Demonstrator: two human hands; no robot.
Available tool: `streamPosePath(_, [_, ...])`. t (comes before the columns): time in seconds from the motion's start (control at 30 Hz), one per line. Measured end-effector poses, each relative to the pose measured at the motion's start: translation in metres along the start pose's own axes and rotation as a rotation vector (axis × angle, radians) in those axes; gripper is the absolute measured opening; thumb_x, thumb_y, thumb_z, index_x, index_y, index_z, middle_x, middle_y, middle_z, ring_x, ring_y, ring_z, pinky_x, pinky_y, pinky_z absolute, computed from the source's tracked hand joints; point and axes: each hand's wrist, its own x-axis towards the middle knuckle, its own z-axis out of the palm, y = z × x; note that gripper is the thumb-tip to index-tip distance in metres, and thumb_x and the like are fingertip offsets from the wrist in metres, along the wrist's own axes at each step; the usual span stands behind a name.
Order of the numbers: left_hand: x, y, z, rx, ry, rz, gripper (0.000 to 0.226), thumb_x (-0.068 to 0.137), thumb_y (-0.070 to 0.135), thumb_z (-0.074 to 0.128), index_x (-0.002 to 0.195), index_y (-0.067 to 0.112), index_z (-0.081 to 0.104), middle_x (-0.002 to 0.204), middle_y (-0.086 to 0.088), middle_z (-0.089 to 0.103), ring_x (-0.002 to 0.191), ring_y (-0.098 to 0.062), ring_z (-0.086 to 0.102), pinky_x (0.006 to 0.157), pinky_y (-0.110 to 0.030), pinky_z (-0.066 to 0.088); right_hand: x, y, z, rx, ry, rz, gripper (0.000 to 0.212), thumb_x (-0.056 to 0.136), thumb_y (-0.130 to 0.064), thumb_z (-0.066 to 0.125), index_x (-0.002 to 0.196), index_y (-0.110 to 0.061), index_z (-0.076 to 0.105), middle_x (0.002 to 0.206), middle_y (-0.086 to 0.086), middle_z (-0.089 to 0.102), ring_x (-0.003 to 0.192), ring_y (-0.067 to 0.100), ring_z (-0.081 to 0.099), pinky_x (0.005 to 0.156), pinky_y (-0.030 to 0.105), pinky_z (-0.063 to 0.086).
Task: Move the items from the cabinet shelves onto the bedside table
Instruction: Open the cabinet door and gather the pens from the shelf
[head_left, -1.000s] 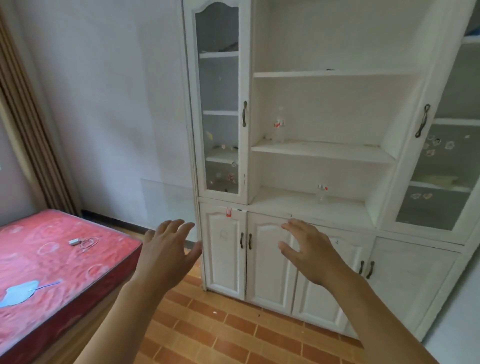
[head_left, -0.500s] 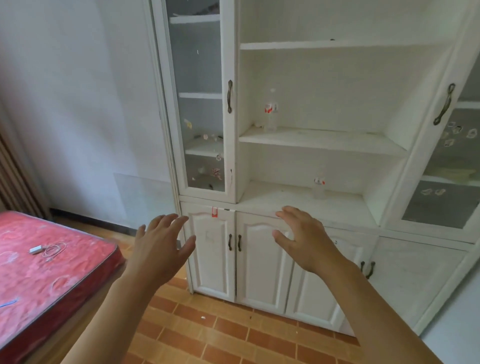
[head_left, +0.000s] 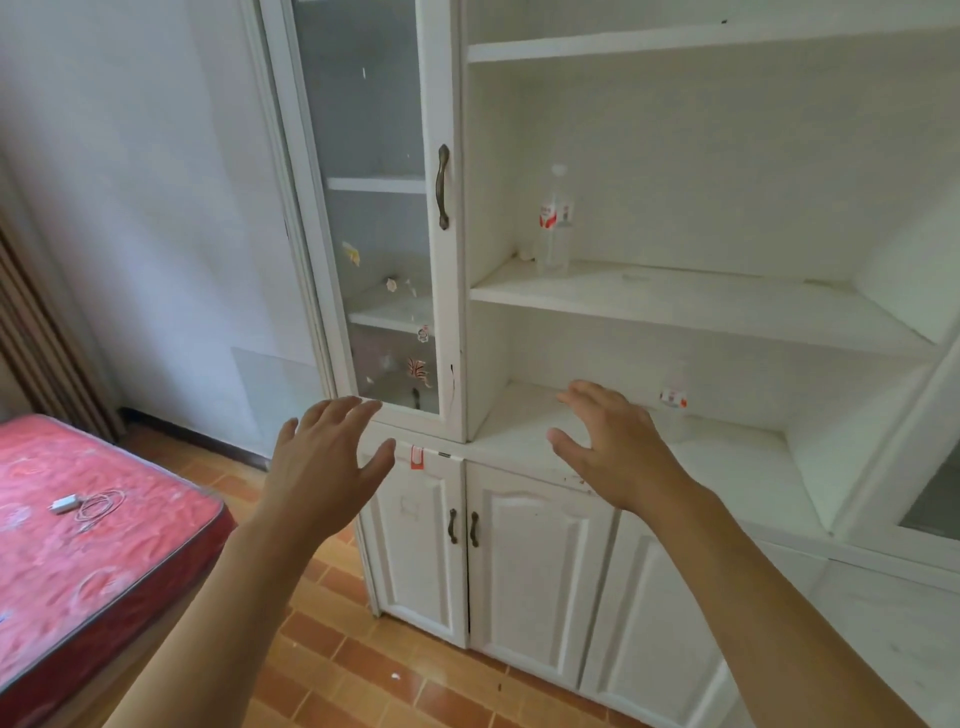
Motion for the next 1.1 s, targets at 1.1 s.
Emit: streamPosePath(1.1, [0.378, -0.075, 0.068, -0.066, 0.244, 0.311, 0.057, 0.102, 0.051, 0.046, 0.151, 0.022, 0.042, 0.156, -0.007, 0.046, 0.144, -0.031, 0.042, 0.119, -0.054, 0.034, 0.324, 0.008, 0.071, 0.011, 0.089, 0.040, 0.057, 0.106, -0.046, 0.051, 0.159, -0.028, 0.040, 0.169, -0.008, 0.027, 0.153, 0.011, 0.020, 0.123, 0.034, 0.017])
